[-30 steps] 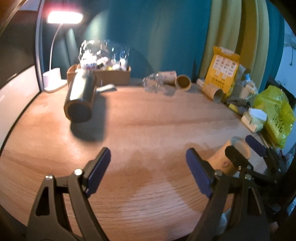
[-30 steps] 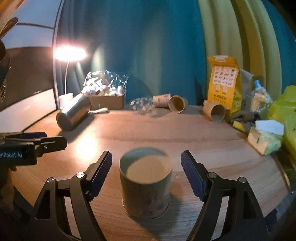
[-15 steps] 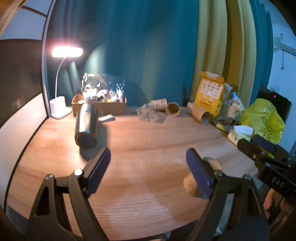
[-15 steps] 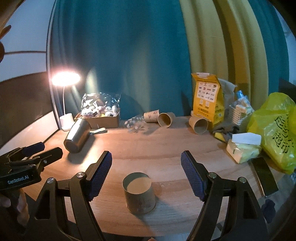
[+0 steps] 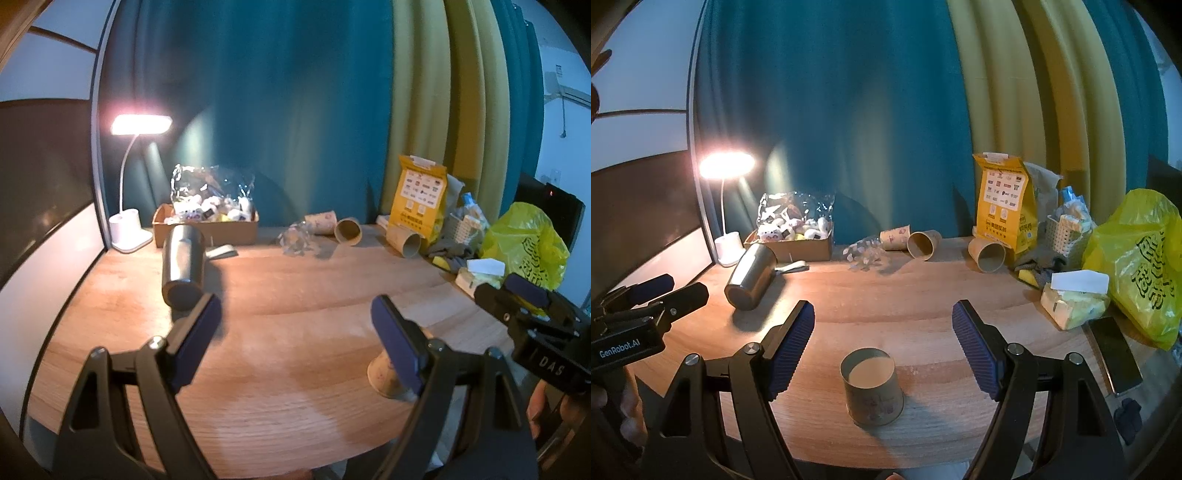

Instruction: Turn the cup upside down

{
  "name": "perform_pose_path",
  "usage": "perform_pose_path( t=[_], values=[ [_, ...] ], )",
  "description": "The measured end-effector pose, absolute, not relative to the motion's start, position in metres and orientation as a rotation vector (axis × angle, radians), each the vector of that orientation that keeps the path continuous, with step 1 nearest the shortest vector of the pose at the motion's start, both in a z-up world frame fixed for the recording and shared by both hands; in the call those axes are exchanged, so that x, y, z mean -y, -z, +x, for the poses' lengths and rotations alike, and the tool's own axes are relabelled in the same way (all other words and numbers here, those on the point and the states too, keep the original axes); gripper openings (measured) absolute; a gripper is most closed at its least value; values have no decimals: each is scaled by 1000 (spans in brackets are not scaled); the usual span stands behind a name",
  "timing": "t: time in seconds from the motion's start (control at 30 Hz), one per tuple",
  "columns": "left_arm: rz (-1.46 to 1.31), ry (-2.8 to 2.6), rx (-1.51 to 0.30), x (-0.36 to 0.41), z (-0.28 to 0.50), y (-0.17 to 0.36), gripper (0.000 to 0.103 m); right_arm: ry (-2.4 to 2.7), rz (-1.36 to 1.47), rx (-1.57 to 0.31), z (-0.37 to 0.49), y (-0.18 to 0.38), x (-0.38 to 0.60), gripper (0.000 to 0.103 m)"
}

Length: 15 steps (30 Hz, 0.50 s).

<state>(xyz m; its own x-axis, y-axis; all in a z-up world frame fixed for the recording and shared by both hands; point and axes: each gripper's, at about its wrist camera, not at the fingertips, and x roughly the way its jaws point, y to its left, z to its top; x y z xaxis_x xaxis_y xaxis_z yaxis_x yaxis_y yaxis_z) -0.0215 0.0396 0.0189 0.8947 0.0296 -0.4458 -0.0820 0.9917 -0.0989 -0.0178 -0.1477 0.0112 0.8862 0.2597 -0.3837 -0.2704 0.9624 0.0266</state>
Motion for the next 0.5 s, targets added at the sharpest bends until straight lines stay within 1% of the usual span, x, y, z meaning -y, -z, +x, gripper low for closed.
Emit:
perform_pose_path(
  t=[0.5],
  values=[
    [-121,-53,-487,-38,-17,-14,85,-274,-22,-396,-16,-12,150,80]
  ],
)
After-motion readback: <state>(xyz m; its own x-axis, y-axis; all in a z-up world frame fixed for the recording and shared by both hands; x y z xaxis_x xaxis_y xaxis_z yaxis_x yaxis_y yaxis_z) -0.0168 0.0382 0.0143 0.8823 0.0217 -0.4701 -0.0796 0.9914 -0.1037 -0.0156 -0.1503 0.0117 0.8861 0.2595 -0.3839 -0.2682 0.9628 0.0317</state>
